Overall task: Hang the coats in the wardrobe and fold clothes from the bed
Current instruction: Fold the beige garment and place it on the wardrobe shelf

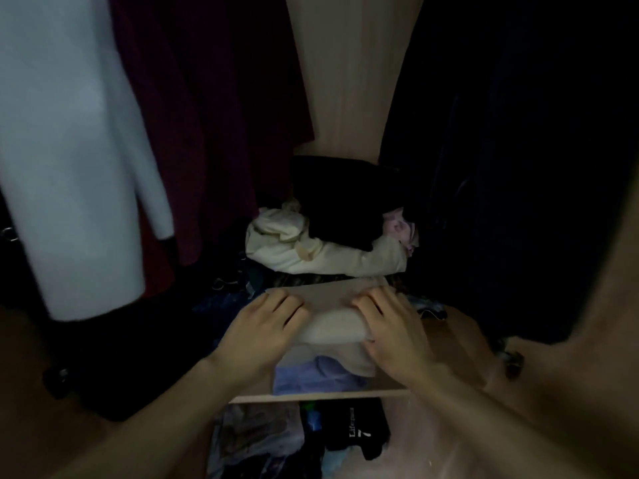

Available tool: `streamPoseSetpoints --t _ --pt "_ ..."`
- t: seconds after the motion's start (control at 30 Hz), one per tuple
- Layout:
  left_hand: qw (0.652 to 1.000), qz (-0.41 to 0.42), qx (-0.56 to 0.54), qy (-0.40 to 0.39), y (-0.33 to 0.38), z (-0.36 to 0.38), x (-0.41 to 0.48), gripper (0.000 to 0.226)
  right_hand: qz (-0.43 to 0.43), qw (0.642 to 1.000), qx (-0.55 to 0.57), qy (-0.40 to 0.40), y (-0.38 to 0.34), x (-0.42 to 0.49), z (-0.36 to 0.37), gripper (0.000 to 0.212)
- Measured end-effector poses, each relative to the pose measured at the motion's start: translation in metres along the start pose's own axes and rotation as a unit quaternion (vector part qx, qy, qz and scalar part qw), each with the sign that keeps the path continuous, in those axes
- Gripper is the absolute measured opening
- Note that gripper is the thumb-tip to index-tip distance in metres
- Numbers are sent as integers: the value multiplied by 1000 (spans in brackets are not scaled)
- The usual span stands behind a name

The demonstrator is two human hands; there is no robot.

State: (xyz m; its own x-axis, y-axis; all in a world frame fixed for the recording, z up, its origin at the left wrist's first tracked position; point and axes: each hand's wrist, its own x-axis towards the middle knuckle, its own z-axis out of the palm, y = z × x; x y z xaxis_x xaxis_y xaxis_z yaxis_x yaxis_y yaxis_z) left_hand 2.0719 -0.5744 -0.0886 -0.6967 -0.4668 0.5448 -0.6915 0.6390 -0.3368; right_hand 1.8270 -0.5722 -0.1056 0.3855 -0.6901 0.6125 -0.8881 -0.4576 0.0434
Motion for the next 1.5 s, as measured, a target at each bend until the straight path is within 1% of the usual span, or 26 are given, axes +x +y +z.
streamPoseSetpoints --t 0.07,0.1,0.17,0.23,0.33,0.43,0.47,0.53,0.6,0.63,0.73,0.8,0.9,0.97,1.03,1.1,1.17,1.23,1.3,1.37,1.43,1.5 --pt "999 11 10 36 -16 18 11 28 5 1000 -8 -8 9 16 14 45" --pt "999 15 12 48 -23 28 17 23 8 1000 -12 -13 12 23 21 45" --pt "998 20 9 57 -39 46 27 21 22 999 -26 -27 19 38 33 48" --pt "998 16 4 60 -57 63 38 26 35 999 -29 -26 25 56 44 50" --pt "995 -4 -13 100 -73 93 44 25 42 999 -21 9 33 75 67 47" --pt "990 -23 -25 136 -69 121 33 19 35 997 -30 61 38 68 97 35" --pt "990 -24 -32 132 -63 129 24 19 27 997 -33 69 38 58 108 32" --pt "995 -9 -60 82 -48 141 -2 24 7 998 -39 44 32 31 126 30" --pt "996 3 -90 -7 -31 145 -28 46 -8 999 -44 2 21 1 136 29" --pt "995 -2 -91 -35 -22 145 -40 50 -12 999 -41 -13 16 -11 138 28" --pt "995 -36 -76 -58 2 141 -62 39 -5 999 -24 -44 1 -33 134 26" --pt "990 -55 -86 -97 8 134 -68 47 3 998 -18 -63 -4 -40 126 19" --pt "976 -83 -98 -176 14 127 -72 72 26 991 13 -128 -8 -46 115 42" --pt "968 -103 -107 -203 19 126 -74 79 34 989 24 -143 -11 -48 111 46" --pt "962 -128 -120 -207 23 127 -76 78 45 984 31 -169 -12 -49 111 53" --pt "958 -158 -117 -207 25 130 -79 79 47 979 15 -196 -11 -50 115 65" --pt "951 -196 -114 -208 22 135 -80 84 55 976 9 -212 -10 -51 119 75" --pt "941 -226 -136 -212 16 139 -82 92 67 972 14 -223 -8 -52 122 81" --pt "937 -221 -168 -210 10 142 -85 102 70 970 26 -232 -6 -52 127 83" --pt "947 -181 -189 -188 7 145 -88 106 73 969 45 -231 -4 -54 131 82" --pt "951 -155 -225 -145 5 149 -85 97 91 967 77 -224 -5 -59 135 77" --pt "947 -146 -262 -116 1 152 -80 89 118 966 105 -206 -9 -66 139 77"
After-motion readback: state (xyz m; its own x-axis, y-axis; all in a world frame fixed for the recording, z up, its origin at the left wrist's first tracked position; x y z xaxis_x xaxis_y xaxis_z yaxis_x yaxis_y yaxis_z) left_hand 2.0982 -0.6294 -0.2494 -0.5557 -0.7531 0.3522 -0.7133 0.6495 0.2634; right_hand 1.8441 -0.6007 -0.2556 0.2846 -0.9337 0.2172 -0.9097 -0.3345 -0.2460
